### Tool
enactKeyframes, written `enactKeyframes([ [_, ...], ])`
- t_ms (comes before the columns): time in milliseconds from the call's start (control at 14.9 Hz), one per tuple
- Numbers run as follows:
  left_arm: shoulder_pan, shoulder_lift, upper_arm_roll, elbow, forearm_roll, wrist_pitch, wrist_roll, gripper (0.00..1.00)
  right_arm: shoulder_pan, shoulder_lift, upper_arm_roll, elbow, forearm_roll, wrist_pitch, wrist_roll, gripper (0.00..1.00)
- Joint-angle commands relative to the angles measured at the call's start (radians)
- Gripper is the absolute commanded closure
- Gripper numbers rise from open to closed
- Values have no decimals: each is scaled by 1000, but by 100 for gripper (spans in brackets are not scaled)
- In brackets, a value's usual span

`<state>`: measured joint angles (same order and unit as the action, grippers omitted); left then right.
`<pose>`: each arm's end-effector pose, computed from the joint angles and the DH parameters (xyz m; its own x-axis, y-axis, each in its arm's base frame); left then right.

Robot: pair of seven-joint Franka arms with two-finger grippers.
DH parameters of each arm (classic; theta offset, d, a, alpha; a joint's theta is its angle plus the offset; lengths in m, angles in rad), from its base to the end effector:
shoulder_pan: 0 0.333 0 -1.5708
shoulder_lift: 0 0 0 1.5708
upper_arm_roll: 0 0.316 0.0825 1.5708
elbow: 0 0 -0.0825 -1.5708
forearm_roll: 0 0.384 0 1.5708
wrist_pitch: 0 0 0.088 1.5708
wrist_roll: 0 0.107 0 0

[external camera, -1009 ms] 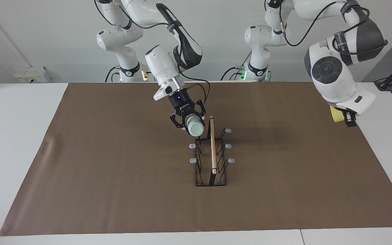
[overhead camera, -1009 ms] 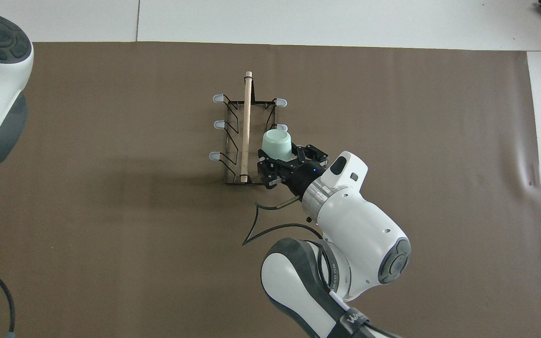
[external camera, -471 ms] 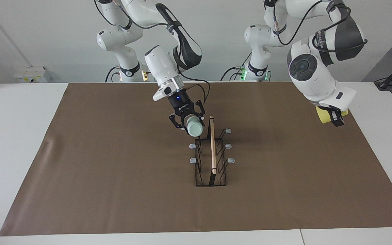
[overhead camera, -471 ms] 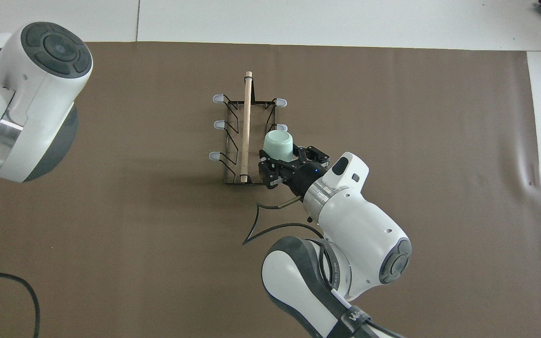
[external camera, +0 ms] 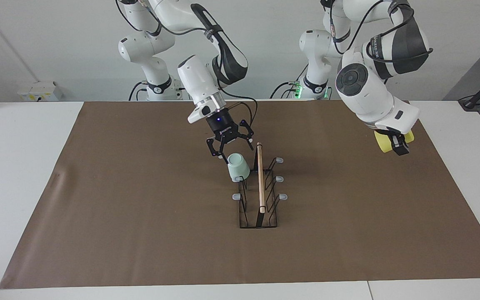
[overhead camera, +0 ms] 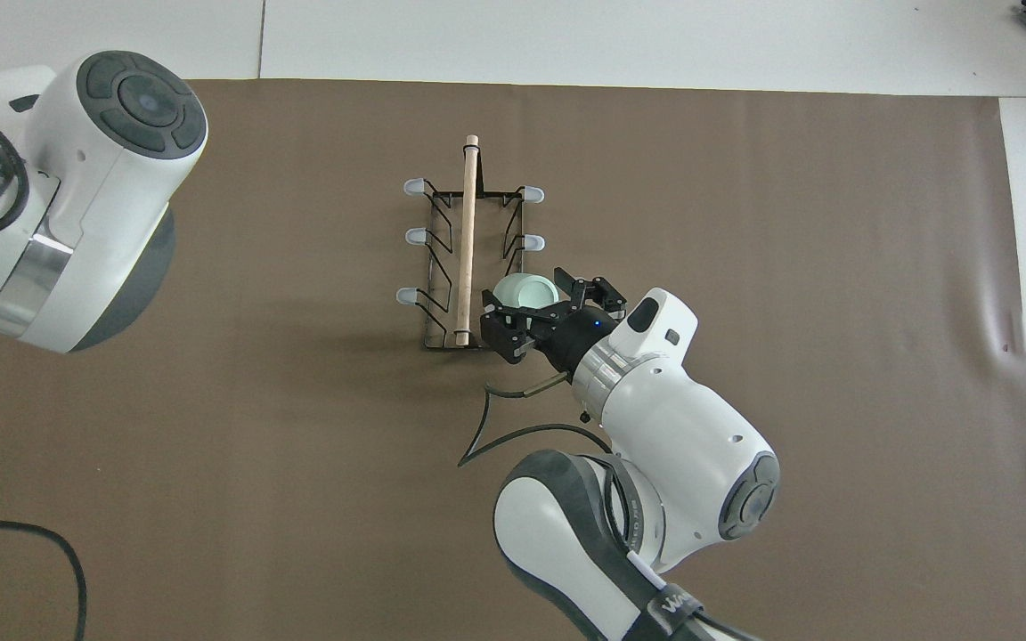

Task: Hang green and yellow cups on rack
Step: 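Open the right gripper and withdraw while the left gripper brings the yellow cup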

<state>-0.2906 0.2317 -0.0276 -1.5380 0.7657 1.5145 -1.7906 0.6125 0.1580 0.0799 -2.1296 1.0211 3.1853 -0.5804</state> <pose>0.6040 -0.1156 0.5310 0.1442 0.6890 0.7103 0.9892 -0.1201 -0.0844 0.5011 0.3110 0.4101 0.7132 0.0260 0.7004 0.3441 -0.8836 -0.3175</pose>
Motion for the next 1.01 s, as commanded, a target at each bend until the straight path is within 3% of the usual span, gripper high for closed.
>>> enactKeyframes([
  [0,-54,-32,8,-43,-5,13,-96,100,-25,-14,0,57,30,-82,-48,0],
  [202,-110,-54,11,-96,-6,36,-153,100,-108,-11,-2,105,16,-183,-197,0],
  [538,-156,-39,12,-102,0,33,-164,100,-279,-12,-3,123,-44,-381,-537,0],
  [673,-194,-16,14,-102,15,30,-165,100,-330,-12,-5,125,-169,-425,-579,0],
  [942,-255,15,15,-94,47,20,-236,100,-447,5,-2,186,-537,-572,-604,0],
])
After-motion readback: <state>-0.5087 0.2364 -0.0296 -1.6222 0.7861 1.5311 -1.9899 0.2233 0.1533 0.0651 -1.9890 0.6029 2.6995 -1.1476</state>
